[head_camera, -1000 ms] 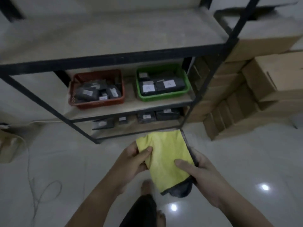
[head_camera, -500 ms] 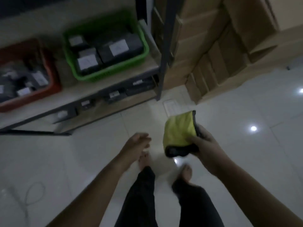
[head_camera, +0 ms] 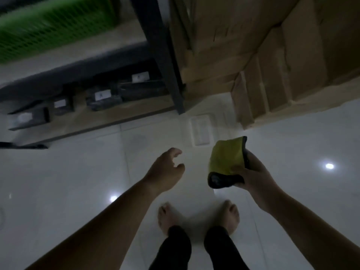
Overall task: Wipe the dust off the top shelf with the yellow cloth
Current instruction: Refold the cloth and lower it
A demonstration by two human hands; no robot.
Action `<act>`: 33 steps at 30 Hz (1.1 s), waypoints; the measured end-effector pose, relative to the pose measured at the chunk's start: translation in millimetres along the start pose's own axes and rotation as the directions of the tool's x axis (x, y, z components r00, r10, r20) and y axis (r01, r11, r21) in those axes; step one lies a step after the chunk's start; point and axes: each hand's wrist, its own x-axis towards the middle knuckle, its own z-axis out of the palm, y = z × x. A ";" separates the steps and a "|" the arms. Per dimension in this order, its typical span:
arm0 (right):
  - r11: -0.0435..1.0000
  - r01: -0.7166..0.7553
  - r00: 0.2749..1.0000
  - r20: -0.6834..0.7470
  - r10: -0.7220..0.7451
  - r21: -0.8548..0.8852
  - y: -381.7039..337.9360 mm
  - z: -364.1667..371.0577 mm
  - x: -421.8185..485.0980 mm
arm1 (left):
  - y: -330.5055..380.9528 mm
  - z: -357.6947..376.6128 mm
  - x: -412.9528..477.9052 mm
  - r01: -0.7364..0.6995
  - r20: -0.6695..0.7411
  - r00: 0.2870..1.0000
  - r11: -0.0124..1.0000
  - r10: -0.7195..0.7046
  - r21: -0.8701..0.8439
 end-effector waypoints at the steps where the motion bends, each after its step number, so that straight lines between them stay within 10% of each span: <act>1: 0.999 0.000 1.000 0.014 0.001 -0.047 11.9 -4.7 27.1 | -9.3 13.3 23.8 0.007 0.014 1.000 1.000 -0.008 0.030; 24: 0.725 0.410 0.909 0.311 -0.277 -0.553 118.6 24.4 382.7 | -116.1 145.0 339.5 0.084 -0.165 0.979 0.976 -0.118 -0.201; 28: 0.504 0.417 0.887 0.217 -0.409 -0.756 123.3 24.7 368.8 | -117.5 146.4 340.5 0.071 -0.191 0.973 0.959 -0.127 -0.273; 33: -0.149 0.393 0.656 0.391 -0.646 -0.907 129.2 23.2 355.2 | -110.1 143.1 337.1 0.042 -0.247 0.964 0.977 -0.095 -0.209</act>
